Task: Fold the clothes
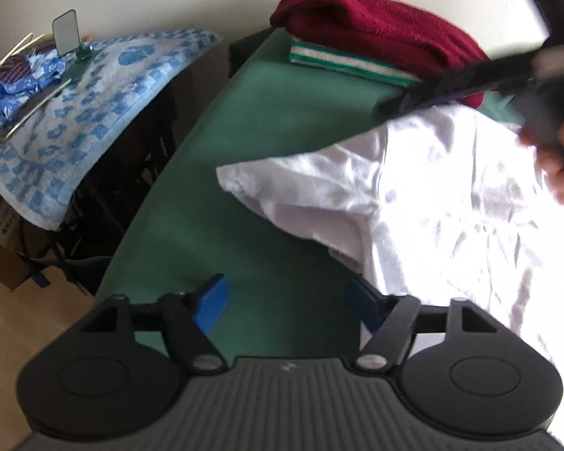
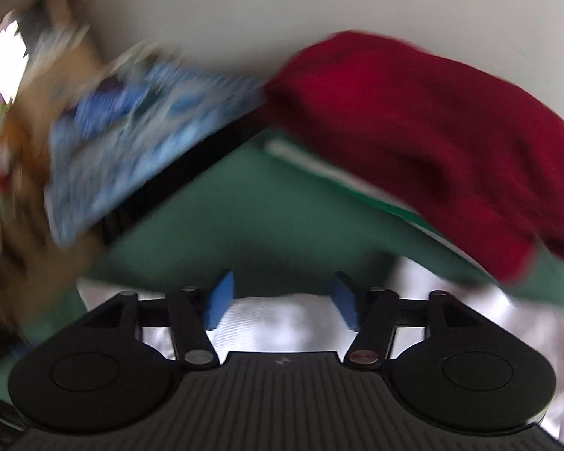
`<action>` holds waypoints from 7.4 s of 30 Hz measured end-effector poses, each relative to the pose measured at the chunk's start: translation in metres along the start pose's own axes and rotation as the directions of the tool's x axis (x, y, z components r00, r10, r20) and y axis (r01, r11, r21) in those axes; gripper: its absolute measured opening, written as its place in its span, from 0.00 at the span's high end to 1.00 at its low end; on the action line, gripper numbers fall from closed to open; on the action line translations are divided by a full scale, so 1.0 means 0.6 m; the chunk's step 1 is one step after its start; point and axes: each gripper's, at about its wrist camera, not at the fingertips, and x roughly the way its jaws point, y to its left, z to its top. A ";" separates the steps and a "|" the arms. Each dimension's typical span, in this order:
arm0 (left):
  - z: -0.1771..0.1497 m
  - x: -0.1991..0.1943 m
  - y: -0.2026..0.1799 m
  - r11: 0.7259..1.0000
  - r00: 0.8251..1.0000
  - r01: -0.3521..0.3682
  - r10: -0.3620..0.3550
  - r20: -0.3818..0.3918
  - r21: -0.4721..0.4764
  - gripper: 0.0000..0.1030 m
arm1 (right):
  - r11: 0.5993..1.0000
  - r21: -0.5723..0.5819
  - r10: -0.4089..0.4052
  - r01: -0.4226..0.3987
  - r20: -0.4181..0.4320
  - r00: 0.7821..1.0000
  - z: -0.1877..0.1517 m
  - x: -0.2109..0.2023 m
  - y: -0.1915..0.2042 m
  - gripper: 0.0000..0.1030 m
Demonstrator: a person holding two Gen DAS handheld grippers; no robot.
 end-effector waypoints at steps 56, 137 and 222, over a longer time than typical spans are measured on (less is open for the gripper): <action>0.077 -0.006 -0.117 0.870 0.946 0.118 -0.246 0.213 0.480 0.10 | 0.832 0.392 -0.473 0.393 0.129 0.872 -0.081 -0.106 -0.129 0.52; 0.046 0.099 -0.141 0.971 0.975 0.022 -0.074 0.209 0.240 0.01 | 0.457 0.711 -0.736 0.535 -0.035 0.676 -0.535 -0.429 -0.280 0.56; -0.453 -0.319 0.083 0.969 0.979 0.202 -0.195 -0.062 0.144 0.99 | 0.348 0.936 -0.379 0.054 0.087 0.921 -0.898 -0.625 0.253 1.00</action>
